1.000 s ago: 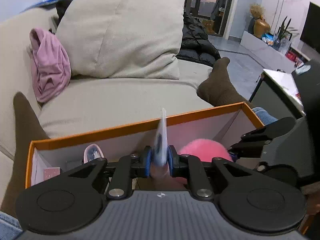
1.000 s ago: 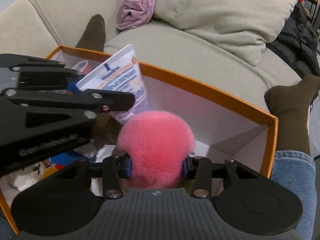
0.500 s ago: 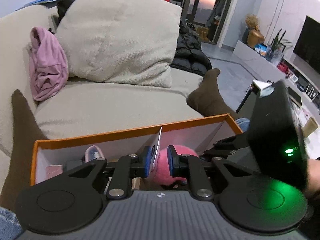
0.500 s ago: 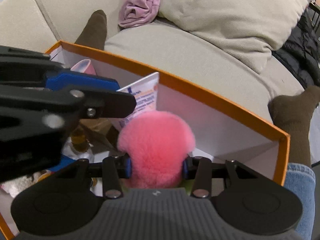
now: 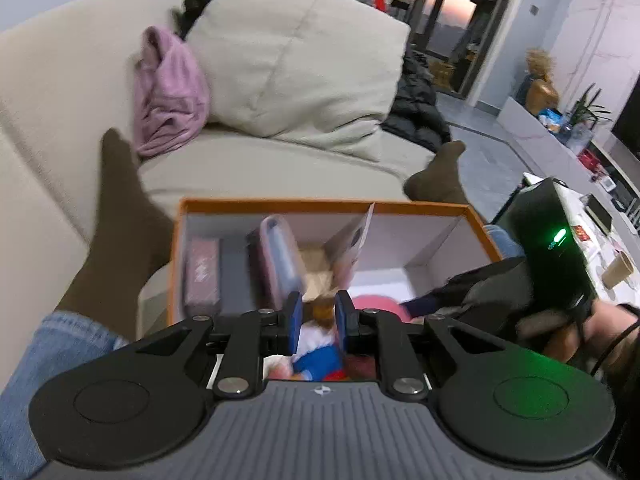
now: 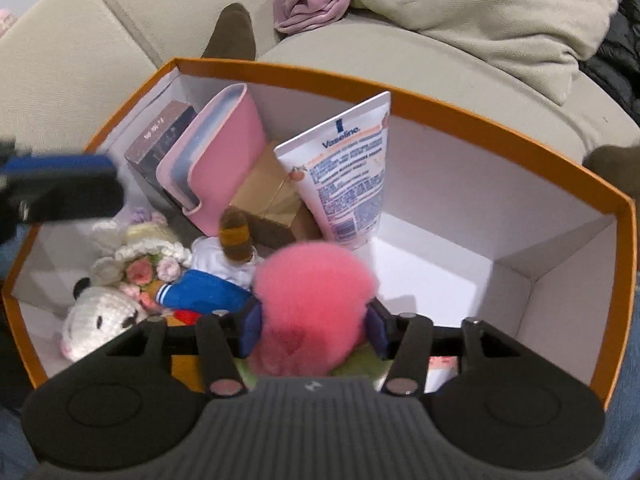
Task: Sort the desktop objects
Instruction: 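Lower the lotion tube and pompom into the orange box and open both grippers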
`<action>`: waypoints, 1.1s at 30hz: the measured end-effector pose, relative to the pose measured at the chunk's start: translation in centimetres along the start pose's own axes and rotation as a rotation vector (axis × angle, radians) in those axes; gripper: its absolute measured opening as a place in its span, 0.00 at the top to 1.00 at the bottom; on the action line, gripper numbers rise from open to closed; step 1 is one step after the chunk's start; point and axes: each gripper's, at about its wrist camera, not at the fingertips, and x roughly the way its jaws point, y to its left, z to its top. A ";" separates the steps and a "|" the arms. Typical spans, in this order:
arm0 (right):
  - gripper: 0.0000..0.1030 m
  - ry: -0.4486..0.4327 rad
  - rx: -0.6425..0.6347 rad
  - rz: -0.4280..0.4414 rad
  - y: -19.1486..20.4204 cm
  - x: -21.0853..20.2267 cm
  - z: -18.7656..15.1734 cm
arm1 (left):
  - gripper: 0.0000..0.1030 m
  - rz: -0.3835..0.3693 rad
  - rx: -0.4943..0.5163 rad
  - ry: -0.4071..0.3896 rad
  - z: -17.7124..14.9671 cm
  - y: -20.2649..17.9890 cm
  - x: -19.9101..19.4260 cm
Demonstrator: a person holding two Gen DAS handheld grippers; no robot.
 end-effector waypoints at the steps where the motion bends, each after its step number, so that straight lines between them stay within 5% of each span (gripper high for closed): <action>1: 0.42 -0.004 0.013 0.007 -0.1 -0.4 -0.1 | 0.82 0.010 -0.004 0.001 -0.3 0.2 -0.3; 5: 0.43 0.000 0.073 0.032 -1.0 -1.8 -0.6 | 0.82 0.047 -0.046 0.007 -1.4 1.5 -0.9; 9: 0.71 0.059 0.144 0.055 -1.4 -1.0 -1.4 | 0.82 0.036 -0.090 0.007 -2.2 2.5 -1.3; 23: 0.69 0.014 0.150 0.036 -0.8 -0.8 -0.4 | 0.82 0.004 -0.073 0.007 -3.8 1.6 -2.8; 33: 0.69 -0.243 0.122 -0.037 1.1 -9.2 -5.4 | 0.82 -0.138 0.053 0.005 -6.1 -2.5 -6.0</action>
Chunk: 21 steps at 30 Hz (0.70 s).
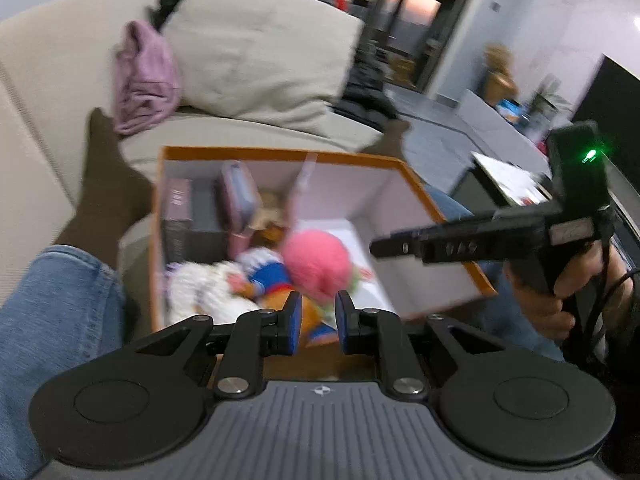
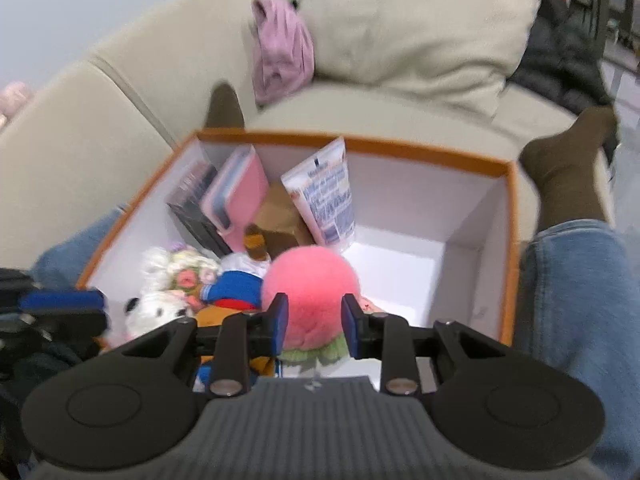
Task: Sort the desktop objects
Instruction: 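Lower the lotion tube and pompom into the orange box and open both grippers, then grasp the feather toy with left gripper while right grasps the pink bottle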
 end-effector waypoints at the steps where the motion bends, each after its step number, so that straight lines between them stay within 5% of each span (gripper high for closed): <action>1: 0.69 -0.031 0.005 -0.001 0.1 -1.4 -0.7 | 0.82 -0.021 0.017 0.010 -0.4 -0.6 0.0; 9: 0.69 -0.129 0.087 -0.050 -0.3 -8.7 -7.0 | 0.74 -0.137 0.127 0.114 -4.1 -5.3 1.8; 16: 0.69 0.029 0.177 -0.138 -1.0 -7.0 -13.0 | 0.70 -0.155 0.139 0.214 -6.7 -6.4 5.0; 21: 0.69 0.076 0.174 -0.149 -1.0 -5.7 -14.4 | 0.70 -0.157 0.147 0.285 -8.0 -6.8 7.7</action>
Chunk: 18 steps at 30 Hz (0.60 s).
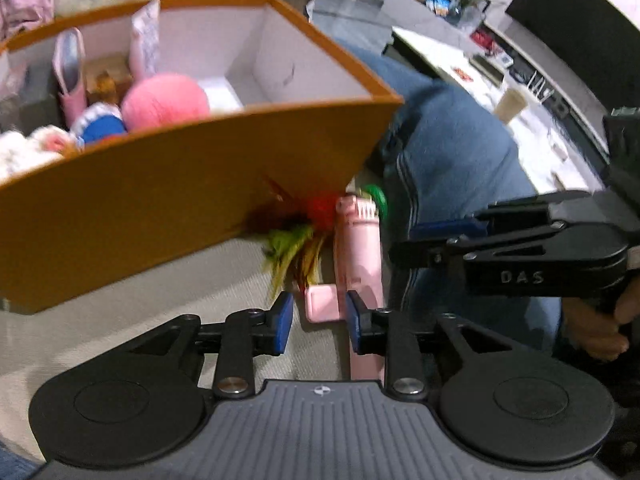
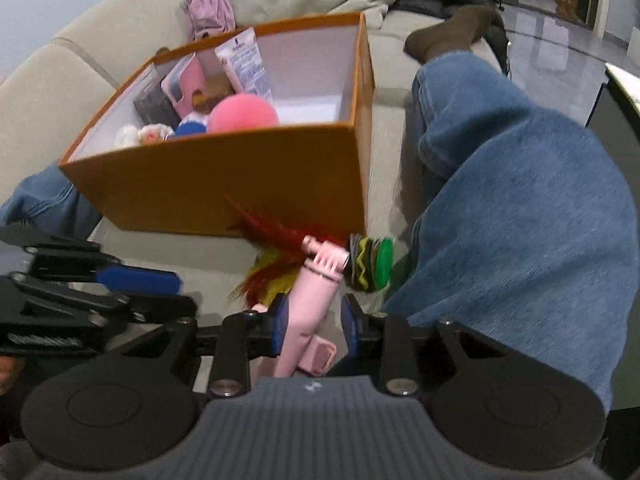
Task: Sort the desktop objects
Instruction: 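Grasp the feather toy with left gripper while right grasps the pink bottle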
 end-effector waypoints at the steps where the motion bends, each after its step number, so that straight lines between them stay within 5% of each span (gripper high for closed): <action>1: 0.69 0.008 -0.004 0.006 0.1 0.2 0.0 | 0.70 0.007 -0.001 0.012 -0.1 0.0 0.3; 18: 0.64 0.107 -0.052 -0.024 1.6 4.4 0.2 | 0.70 0.047 -0.055 -0.022 0.4 1.4 1.0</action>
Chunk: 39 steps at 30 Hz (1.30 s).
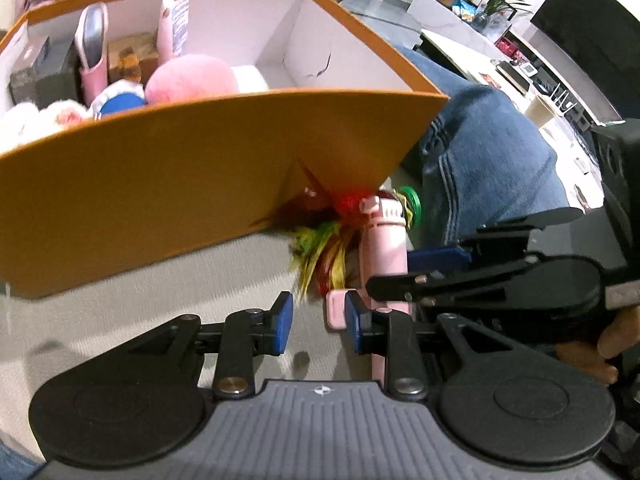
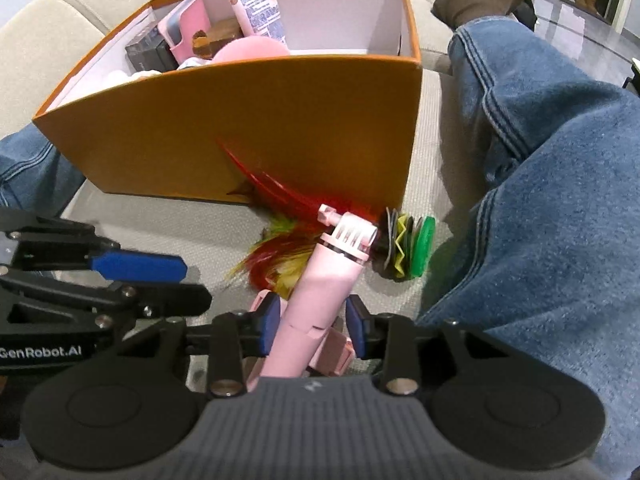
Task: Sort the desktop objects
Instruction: 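Grasp the feather toy with left gripper while right grasps the pink bottle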
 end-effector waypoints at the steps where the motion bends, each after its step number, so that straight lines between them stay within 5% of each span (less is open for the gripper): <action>1: 0.64 0.003 -0.005 0.001 0.0 -0.2 0.0 | 0.70 0.001 0.015 -0.006 0.2 -0.1 0.2; 12: 0.64 0.048 -0.024 -0.078 -0.6 -0.8 -0.1 | 0.62 0.047 0.146 0.021 1.9 -1.1 4.7; 19: 0.64 0.051 0.033 -0.045 -2.0 -0.2 0.1 | 0.63 0.028 0.165 -0.009 2.3 -0.8 5.8; 21: 0.65 0.044 0.043 -0.033 -2.2 -0.5 0.0 | 0.94 -0.011 0.132 -0.004 2.3 -0.3 5.8; 23: 0.65 0.039 0.040 -0.032 -2.1 -0.8 -0.1 | 0.98 -0.028 0.098 0.009 2.2 0.2 5.8; 31: 0.69 0.015 0.005 0.064 -0.8 -2.2 -0.2 | 1.00 -0.041 0.016 -0.085 0.4 2.5 -0.9; 39: 0.72 -0.006 -0.112 0.187 3.1 -2.0 1.2 | 1.00 0.183 -0.110 -0.214 -2.6 5.3 -8.7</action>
